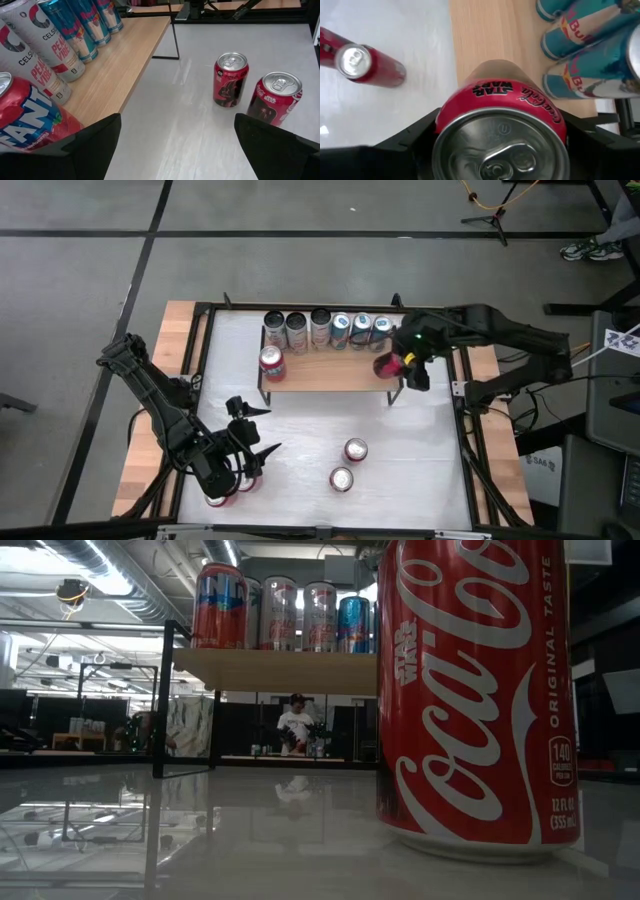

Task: Place canned beverage on shelf
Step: Put the right red soda can on the shelf aligned with the blue soda can

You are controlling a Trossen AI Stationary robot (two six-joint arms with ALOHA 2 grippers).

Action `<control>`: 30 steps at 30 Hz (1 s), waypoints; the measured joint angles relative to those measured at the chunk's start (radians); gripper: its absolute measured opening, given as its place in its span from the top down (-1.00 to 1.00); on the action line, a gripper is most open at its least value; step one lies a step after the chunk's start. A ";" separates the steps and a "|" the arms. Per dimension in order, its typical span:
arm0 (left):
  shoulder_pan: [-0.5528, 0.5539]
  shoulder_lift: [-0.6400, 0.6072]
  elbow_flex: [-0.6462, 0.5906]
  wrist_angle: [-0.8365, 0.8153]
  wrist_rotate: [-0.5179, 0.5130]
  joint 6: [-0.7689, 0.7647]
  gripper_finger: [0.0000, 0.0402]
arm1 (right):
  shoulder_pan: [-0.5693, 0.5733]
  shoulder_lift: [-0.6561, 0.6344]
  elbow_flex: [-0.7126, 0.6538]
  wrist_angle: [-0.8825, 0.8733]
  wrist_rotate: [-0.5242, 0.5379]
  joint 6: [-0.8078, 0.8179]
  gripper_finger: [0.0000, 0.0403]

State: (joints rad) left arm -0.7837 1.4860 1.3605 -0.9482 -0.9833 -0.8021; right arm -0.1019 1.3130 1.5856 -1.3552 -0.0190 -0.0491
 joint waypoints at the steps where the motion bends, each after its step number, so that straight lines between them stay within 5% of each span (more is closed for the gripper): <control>1: 0.000 0.000 0.000 0.000 0.000 0.000 -0.90 | -0.003 0.009 0.000 0.000 0.000 -0.013 -0.49; 30: 0.000 0.000 0.000 0.000 0.000 -0.001 -0.90 | -0.012 0.139 0.000 -0.090 0.004 -0.116 -0.49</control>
State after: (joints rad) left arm -0.7837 1.4860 1.3605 -0.9482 -0.9829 -0.8034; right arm -0.1135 1.4521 1.5860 -1.4452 -0.0154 -0.1654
